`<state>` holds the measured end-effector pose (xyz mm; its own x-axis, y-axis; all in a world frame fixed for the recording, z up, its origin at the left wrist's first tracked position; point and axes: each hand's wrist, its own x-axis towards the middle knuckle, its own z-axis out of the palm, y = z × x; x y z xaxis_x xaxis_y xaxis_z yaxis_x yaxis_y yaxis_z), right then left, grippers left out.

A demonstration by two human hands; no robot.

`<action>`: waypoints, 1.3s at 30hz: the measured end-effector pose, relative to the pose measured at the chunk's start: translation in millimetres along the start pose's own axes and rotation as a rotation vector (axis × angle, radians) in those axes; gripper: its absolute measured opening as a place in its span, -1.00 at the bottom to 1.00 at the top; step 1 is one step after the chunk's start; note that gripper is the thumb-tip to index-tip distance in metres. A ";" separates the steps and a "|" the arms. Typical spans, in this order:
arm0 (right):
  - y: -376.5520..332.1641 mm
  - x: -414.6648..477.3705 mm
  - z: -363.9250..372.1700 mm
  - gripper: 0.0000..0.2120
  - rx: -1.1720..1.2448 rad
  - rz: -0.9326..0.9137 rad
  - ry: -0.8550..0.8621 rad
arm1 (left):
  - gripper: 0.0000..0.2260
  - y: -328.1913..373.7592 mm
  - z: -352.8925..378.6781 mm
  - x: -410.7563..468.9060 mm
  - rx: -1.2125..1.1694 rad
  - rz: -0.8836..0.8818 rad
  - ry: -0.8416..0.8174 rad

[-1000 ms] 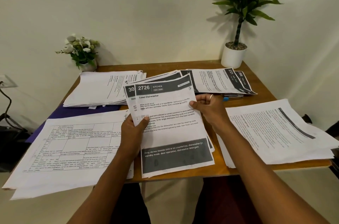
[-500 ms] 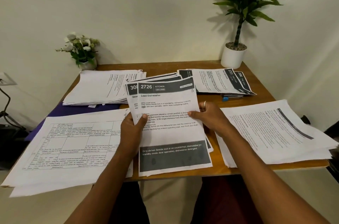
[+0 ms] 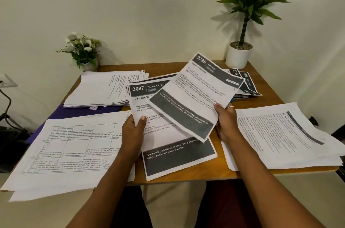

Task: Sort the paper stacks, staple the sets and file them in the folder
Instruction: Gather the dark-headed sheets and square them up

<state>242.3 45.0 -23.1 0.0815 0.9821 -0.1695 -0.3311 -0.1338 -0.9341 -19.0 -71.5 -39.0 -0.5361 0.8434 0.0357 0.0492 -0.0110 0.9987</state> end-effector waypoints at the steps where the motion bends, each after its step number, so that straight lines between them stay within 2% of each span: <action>1: -1.5 1.0 0.5 -0.72 0.046 0.017 0.015 | -0.76 -0.5 0.0 -0.1 -0.004 -0.006 -0.002; 6: -21.1 9.3 6.3 -0.68 0.219 -0.003 0.102 | -0.79 2.5 0.5 -1.7 0.002 -0.025 -0.001; 13: -26.8 22.3 10.0 -0.61 0.194 -0.038 0.165 | -0.78 3.3 1.6 -3.3 -0.019 -0.025 0.004; 17: -16.8 26.5 3.3 -0.62 0.239 -0.066 0.102 | -0.81 2.2 2.3 -2.7 -0.014 -0.035 0.008; 21: -14.2 30.9 -1.7 -0.53 0.279 -0.072 0.037 | -0.85 3.5 3.2 -3.5 -0.040 -0.024 0.003; 27: -11.8 36.7 -3.6 -0.53 0.297 -0.054 0.006 | -0.78 0.8 2.1 -3.6 -0.069 -0.027 0.013; 33: -9.2 23.6 2.4 -0.91 0.018 -0.157 -0.046 | -0.79 1.1 1.0 -3.2 -0.072 -0.030 0.004; 39: -12.5 -3.4 26.0 -0.70 -0.445 -0.184 -0.295 | -0.80 2.1 1.4 -3.9 -0.062 -0.024 0.004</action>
<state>221.6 46.8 -2.7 -0.1870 0.9814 0.0441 0.0975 0.0632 -0.9932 -15.7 -74.0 -37.2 -0.5401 0.8415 0.0116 -0.0161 -0.0242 0.9996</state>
